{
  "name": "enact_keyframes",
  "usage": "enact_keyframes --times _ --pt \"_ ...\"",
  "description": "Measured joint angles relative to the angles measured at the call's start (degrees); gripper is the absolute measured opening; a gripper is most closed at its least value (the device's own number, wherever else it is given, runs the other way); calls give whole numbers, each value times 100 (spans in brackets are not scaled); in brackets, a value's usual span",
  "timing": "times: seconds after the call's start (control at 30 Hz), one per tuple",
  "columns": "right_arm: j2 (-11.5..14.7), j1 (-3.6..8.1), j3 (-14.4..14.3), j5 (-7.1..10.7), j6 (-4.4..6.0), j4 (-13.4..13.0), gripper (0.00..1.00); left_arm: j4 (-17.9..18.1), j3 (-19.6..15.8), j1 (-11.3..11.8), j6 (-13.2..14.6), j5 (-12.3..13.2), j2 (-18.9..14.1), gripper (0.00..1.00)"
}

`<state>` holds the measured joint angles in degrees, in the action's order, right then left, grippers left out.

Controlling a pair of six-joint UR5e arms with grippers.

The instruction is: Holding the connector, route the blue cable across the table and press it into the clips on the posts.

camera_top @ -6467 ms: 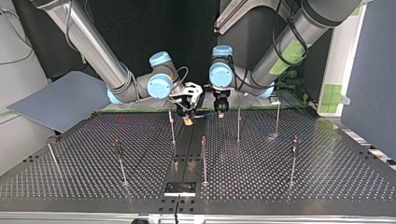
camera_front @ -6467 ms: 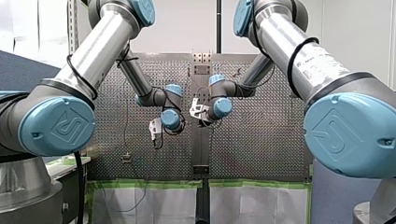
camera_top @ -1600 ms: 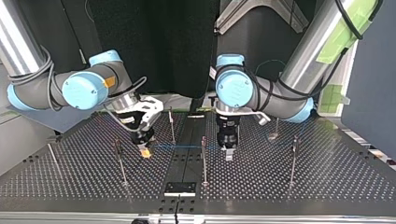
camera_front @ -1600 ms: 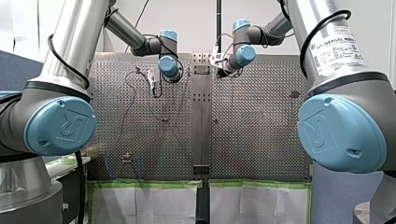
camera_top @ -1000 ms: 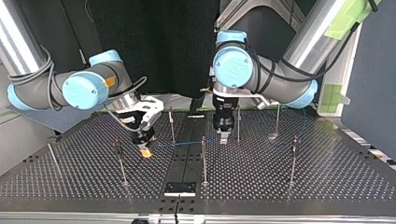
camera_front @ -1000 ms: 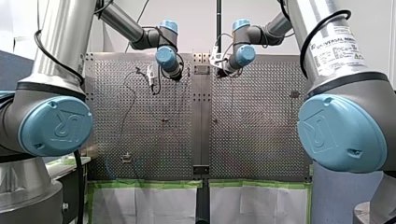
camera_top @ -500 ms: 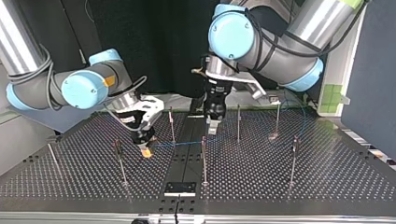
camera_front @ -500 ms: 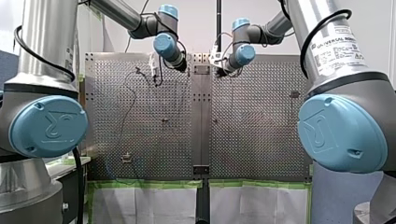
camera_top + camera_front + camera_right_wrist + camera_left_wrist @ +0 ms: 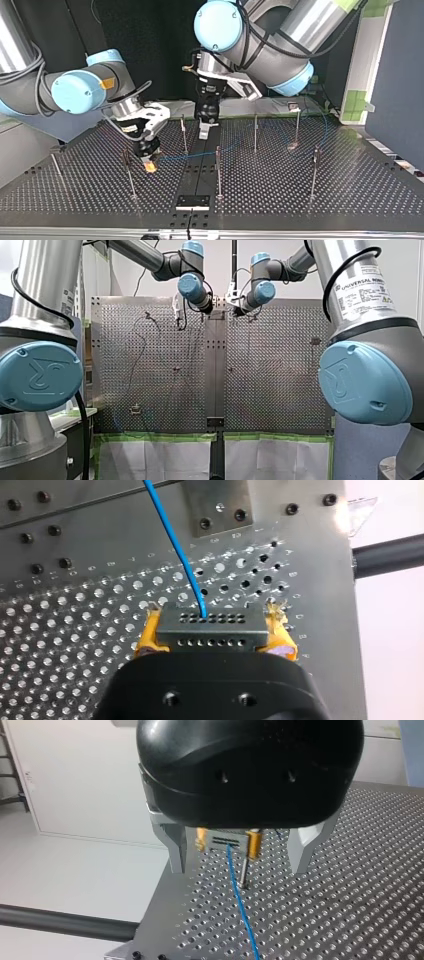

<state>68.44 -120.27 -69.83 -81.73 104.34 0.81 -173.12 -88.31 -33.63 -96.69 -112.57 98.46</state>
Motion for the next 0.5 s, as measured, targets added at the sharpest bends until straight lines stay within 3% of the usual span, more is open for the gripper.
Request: enact_keyframes --times 0.5 --pt "35 56 -10 -2 -11 32 0 -141 724 37 29 -214 716 100"
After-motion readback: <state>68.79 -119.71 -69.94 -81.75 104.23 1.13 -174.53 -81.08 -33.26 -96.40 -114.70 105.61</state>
